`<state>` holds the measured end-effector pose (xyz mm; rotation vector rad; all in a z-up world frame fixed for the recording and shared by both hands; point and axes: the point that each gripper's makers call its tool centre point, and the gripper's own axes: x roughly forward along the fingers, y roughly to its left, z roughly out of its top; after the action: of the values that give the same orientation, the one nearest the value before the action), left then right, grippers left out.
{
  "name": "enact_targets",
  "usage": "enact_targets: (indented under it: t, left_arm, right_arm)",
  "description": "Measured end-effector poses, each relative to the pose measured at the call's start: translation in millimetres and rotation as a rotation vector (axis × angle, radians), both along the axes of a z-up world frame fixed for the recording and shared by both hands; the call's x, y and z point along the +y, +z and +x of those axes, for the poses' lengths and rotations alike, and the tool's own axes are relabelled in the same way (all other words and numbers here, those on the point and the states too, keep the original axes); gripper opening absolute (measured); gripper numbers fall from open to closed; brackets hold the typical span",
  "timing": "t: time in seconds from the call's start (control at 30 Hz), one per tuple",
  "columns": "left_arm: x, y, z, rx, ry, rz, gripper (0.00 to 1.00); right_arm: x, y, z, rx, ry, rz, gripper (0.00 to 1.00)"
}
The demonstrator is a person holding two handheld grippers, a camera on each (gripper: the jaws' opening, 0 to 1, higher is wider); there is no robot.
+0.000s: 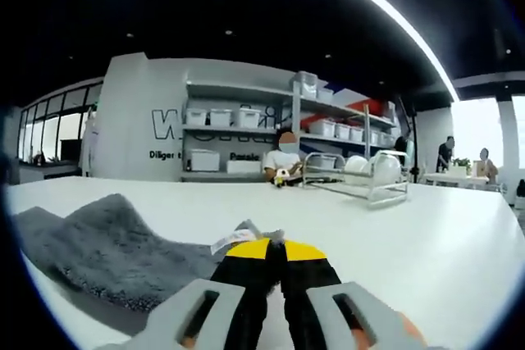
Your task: Open the folded towel by lifting each exposed corner and separating the folded layers until the towel lies flat within the target outline without major curled edges
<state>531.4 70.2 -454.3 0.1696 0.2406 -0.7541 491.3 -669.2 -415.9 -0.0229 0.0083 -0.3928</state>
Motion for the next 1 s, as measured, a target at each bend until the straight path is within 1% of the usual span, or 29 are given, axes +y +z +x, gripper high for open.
enact_targets:
  t: [0.27, 0.4, 0.57, 0.77, 0.87, 1.0]
  left_arm:
    - [0.3, -0.9, -0.9, 0.002, 0.004, 0.002, 0.99]
    - [0.7, -1.0, -0.7, 0.003, 0.006, 0.002, 0.99]
    - [1.7, -0.1, -0.3, 0.003, 0.011, -0.002, 0.99]
    - [1.2, -1.1, -1.1, 0.005, 0.011, 0.002, 0.99]
    - [1.0, -1.2, -1.7, 0.003, 0.011, 0.006, 0.99]
    - [1.5, 0.4, -0.8, 0.000, 0.012, 0.002, 0.99]
  right_arm:
    - [-14.7, -1.5, -9.4, -0.005, -0.048, 0.019, 0.00]
    - [-20.5, -3.6, -14.2, 0.014, -0.078, -0.002, 0.00]
    - [-24.9, -5.3, -21.5, 0.001, -0.096, 0.020, 0.00]
    - [-29.8, -9.5, -27.5, 0.010, -0.124, 0.025, 0.00]
    - [-34.7, -11.4, -31.7, 0.028, -0.146, 0.007, 0.00]
    - [-43.8, -14.7, -36.9, 0.021, -0.164, 0.032, 0.00]
